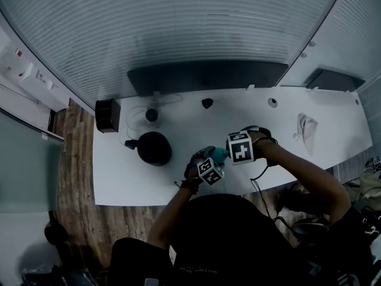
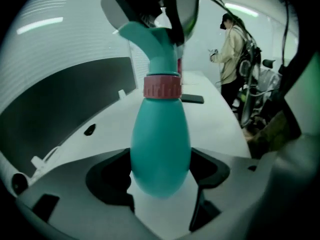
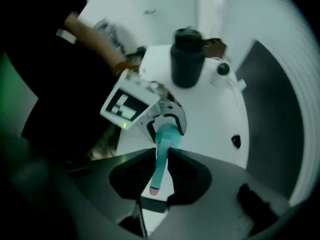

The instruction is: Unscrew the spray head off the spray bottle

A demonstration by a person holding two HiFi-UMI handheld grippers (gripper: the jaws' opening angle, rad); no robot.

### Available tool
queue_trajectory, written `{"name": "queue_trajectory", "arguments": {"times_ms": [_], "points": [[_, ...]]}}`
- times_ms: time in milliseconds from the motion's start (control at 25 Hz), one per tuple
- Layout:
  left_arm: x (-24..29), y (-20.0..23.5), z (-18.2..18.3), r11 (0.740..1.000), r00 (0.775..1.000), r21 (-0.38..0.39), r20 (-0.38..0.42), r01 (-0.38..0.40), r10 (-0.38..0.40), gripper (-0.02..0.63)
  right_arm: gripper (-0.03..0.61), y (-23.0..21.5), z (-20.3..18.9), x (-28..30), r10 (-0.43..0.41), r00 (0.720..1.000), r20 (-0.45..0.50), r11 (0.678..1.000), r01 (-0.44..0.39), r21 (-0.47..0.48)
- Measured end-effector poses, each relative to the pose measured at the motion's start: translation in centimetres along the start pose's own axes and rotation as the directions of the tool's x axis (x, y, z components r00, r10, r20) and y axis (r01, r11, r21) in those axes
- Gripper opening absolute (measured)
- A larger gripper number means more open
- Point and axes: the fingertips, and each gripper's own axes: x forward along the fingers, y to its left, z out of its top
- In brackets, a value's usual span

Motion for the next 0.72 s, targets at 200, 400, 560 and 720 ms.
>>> {"name": "queue_trajectory", "arguments": {"times_ms": [200, 400, 560, 720], "points": [[-0.5, -3.9, 0.0, 0.971, 0.959, 0.042, 0.152, 0.234, -0.238, 0.362, 0.067, 2.8, 0.1, 0.7, -0.314, 0.941, -0.129, 0.678, 0.127, -0.724], [-1.2, -4.0, -0.7, 0.976, 0.949, 0.056, 0.228, 0.211, -0.218, 0.362, 0.069, 3.0, 2.3, 0.2, -0.325, 0.945, 0.022, 0.778, 0.281, -0.562], [-1.6, -0.5, -1.6, 0.999, 0.972, -0.017, 0.235, 0.030, -0.025, 0.362, 0.071, 0.0, 1.8, -3.3, -0.328, 0.917, 0.226, 0.935, 0.350, -0.064], [-2.4, 4.3, -2.5, 0.965, 0.960, -0.030, 0.103, -0.260, 0.262, 0.362, 0.074, -2.6, 1.0, -5.5, -0.308, 0.767, 0.563, 0.797, -0.115, 0.593]]}}
